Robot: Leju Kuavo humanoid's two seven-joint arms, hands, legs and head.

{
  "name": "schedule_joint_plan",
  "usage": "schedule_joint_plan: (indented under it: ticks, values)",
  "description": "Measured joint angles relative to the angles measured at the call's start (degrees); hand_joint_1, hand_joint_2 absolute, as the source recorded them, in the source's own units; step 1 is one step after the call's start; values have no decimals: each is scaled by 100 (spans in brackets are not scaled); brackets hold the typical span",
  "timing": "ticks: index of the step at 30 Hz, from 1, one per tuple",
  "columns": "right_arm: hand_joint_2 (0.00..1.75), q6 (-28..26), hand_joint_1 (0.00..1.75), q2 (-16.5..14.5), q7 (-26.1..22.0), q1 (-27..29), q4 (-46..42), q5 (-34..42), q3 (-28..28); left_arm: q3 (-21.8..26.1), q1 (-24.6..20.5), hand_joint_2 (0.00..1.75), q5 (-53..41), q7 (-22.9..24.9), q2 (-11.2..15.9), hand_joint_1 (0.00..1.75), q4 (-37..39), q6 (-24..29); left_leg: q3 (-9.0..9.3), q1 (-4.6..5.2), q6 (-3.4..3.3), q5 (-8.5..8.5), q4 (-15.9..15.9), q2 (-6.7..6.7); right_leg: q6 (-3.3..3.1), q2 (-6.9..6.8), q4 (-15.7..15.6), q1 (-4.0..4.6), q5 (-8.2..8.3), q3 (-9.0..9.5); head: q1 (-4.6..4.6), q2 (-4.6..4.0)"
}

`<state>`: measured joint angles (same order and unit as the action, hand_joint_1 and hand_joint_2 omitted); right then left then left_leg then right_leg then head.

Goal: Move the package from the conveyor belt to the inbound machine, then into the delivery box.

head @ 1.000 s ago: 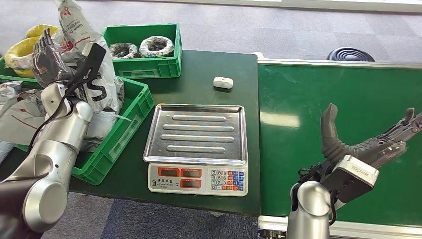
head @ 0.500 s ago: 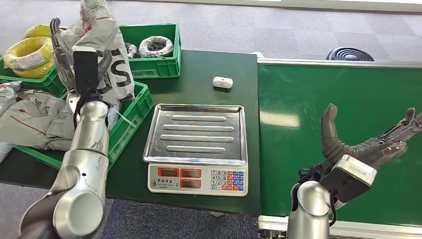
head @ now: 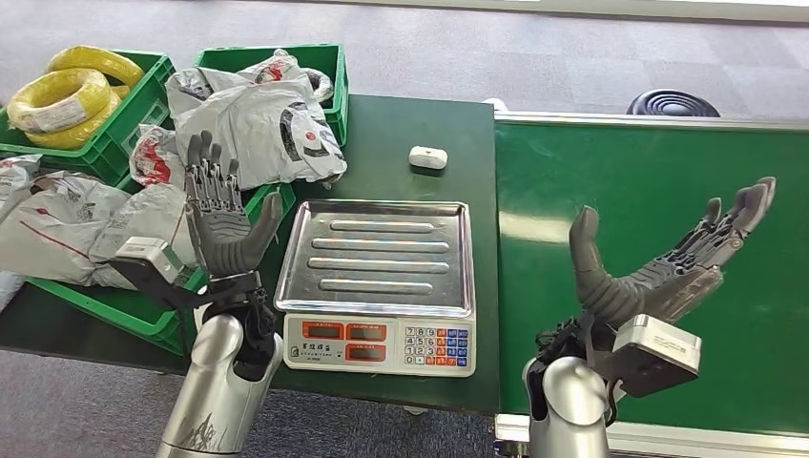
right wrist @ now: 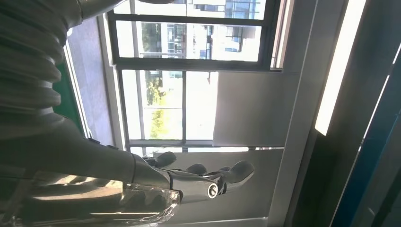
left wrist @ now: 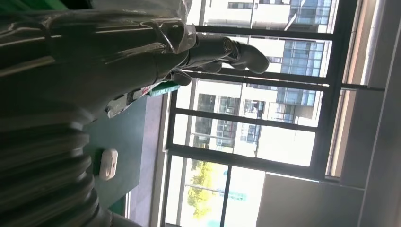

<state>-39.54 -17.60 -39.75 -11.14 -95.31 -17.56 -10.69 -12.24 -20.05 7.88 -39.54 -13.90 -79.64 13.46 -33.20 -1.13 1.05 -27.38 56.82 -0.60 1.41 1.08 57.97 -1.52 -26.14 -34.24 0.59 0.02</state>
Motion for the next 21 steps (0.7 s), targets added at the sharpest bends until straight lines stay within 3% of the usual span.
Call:
schedule_joint_plan:
  ticks: [9, 21]
  values:
    - [175, 52, 0, 63, 1, 0, 147, -22, -393, -641, 298, 175, 110, -7, 25, 0, -324, 34, 2, -1, 0, 0, 0, -2, 0, 0, 0, 0, 1, 1, 2, 0]
    - [175, 128, 0, 88, 12, -6, 194, -25, -505, -803, 353, 175, 115, -6, 49, 0, -383, -24, 1, 0, 0, 0, 0, -2, 0, 0, 0, 0, 1, 1, 1, 0]
